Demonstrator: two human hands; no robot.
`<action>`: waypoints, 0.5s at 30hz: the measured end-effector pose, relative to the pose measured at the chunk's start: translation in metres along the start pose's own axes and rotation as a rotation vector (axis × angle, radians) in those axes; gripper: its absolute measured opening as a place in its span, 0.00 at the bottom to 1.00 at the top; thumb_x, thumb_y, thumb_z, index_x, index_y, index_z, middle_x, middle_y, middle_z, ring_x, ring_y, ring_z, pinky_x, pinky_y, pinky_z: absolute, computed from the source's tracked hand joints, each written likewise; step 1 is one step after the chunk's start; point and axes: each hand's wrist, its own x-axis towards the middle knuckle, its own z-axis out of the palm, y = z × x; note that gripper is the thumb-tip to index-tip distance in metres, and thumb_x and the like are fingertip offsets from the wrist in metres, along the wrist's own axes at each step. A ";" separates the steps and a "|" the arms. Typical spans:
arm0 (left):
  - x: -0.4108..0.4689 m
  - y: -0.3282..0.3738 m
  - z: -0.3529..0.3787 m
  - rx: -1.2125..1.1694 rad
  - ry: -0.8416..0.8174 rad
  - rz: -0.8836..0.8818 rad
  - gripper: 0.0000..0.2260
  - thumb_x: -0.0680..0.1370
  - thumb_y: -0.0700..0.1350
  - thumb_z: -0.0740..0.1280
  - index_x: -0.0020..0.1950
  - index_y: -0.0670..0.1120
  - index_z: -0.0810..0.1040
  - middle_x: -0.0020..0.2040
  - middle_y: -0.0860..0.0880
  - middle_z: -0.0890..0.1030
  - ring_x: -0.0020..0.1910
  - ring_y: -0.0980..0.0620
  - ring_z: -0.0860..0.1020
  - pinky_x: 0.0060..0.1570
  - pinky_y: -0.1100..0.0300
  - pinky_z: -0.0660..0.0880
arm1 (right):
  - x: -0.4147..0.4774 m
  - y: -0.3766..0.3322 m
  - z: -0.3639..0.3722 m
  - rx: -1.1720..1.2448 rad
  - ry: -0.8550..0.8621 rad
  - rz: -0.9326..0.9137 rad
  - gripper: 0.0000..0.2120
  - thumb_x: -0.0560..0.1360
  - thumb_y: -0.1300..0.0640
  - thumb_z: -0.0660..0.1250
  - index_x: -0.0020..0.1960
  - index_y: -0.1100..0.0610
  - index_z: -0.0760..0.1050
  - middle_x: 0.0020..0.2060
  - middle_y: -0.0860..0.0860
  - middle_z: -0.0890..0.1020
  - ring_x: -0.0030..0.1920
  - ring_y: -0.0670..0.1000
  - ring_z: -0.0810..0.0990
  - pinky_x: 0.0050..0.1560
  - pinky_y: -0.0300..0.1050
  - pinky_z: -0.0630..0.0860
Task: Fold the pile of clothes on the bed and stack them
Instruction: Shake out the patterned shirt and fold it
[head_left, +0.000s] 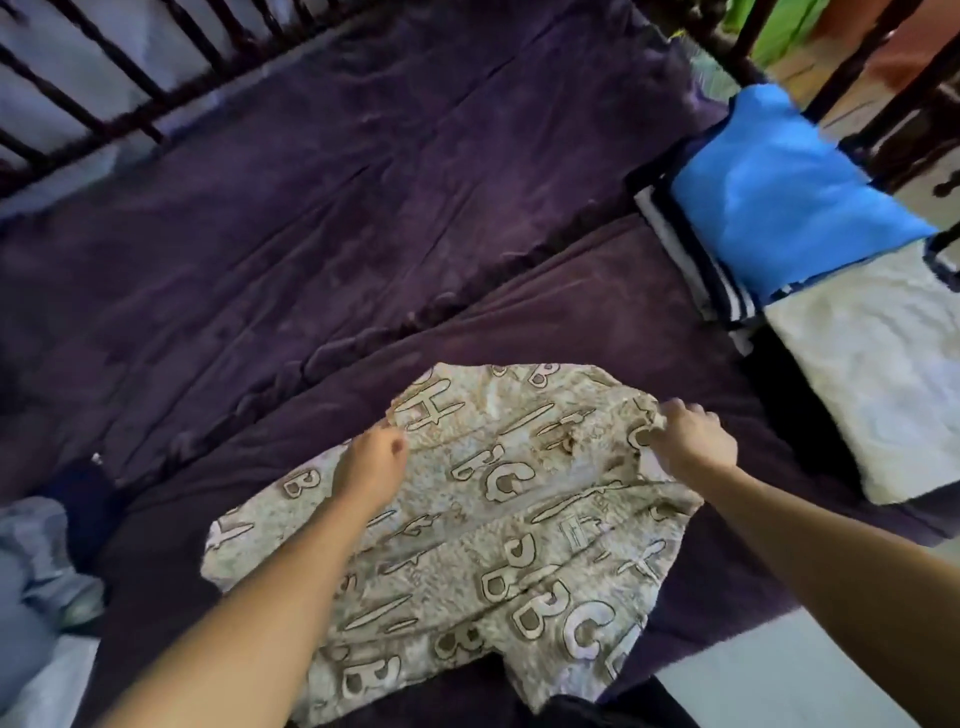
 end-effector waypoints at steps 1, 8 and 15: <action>-0.003 -0.018 0.003 0.007 -0.021 -0.058 0.08 0.78 0.43 0.62 0.48 0.45 0.80 0.48 0.44 0.81 0.48 0.42 0.79 0.45 0.52 0.75 | 0.005 -0.020 -0.002 -0.020 0.007 -0.086 0.17 0.76 0.51 0.60 0.64 0.53 0.71 0.59 0.56 0.76 0.61 0.59 0.72 0.53 0.52 0.73; 0.016 -0.122 0.025 0.005 -0.018 -0.321 0.11 0.79 0.41 0.60 0.58 0.47 0.79 0.58 0.42 0.80 0.54 0.40 0.78 0.51 0.50 0.76 | 0.030 -0.174 0.033 -0.235 0.008 -0.706 0.18 0.77 0.55 0.62 0.66 0.54 0.71 0.63 0.54 0.75 0.64 0.56 0.71 0.58 0.53 0.74; 0.068 -0.193 0.055 0.224 0.022 -0.265 0.13 0.77 0.49 0.67 0.61 0.50 0.76 0.60 0.42 0.75 0.60 0.40 0.72 0.55 0.47 0.70 | 0.023 -0.245 0.128 -0.449 -0.013 -0.962 0.25 0.72 0.50 0.69 0.69 0.49 0.70 0.76 0.53 0.59 0.76 0.57 0.54 0.66 0.58 0.64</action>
